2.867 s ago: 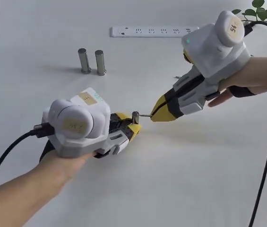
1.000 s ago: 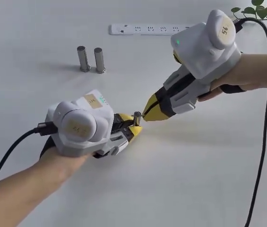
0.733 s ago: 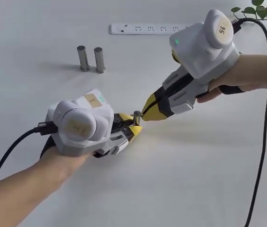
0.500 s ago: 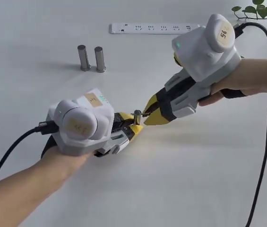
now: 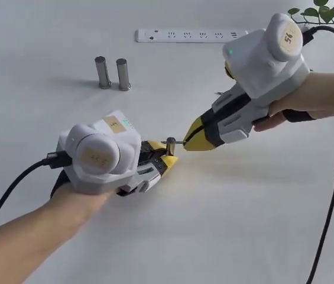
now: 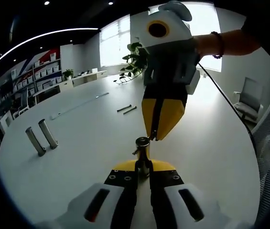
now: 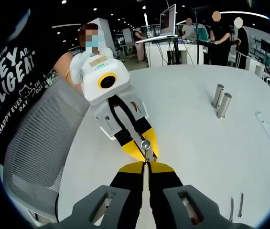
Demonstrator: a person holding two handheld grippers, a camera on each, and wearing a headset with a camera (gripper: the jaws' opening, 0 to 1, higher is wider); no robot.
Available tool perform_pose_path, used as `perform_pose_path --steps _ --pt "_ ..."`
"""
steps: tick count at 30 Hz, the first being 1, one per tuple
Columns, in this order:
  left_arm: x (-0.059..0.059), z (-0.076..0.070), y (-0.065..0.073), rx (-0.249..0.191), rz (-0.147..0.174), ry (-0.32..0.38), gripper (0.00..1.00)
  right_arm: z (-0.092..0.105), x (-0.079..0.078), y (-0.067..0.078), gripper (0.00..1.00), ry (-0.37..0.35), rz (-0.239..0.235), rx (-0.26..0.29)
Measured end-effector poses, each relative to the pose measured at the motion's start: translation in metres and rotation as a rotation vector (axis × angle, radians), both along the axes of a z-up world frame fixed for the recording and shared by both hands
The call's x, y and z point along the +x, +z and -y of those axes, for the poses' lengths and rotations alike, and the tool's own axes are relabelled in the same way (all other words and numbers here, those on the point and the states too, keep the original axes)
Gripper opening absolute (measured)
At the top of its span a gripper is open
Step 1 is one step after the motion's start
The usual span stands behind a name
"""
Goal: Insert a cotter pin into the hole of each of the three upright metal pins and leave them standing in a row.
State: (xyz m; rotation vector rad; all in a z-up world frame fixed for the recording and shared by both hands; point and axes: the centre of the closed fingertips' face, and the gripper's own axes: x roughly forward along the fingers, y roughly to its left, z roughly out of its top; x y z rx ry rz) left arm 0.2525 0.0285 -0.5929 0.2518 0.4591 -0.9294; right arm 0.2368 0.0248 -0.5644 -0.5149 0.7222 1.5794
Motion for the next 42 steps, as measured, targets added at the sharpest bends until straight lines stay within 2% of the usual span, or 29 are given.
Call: perform_pose_path --steps 6,31,38,42 --pt "0.0005 0.0004 -0.0003 -0.003 -0.003 0.001 0.06 -0.0038 0.0006 -0.0001 0.00 0.006 0.013 -0.004" --pt "0.0020 0.0025 -0.0009 -0.010 -0.007 0.006 0.07 -0.0074 0.0039 -0.0020 0.00 -0.001 0.011 -0.014" --pt "0.0025 0.0032 -0.0011 0.005 0.008 0.000 0.07 -0.0074 0.0042 -0.0036 0.02 -0.005 0.015 -0.024" --pt "0.0029 0.0031 -0.0017 -0.002 -0.006 0.004 0.07 -0.0084 0.0029 -0.0030 0.03 -0.004 0.016 -0.021"
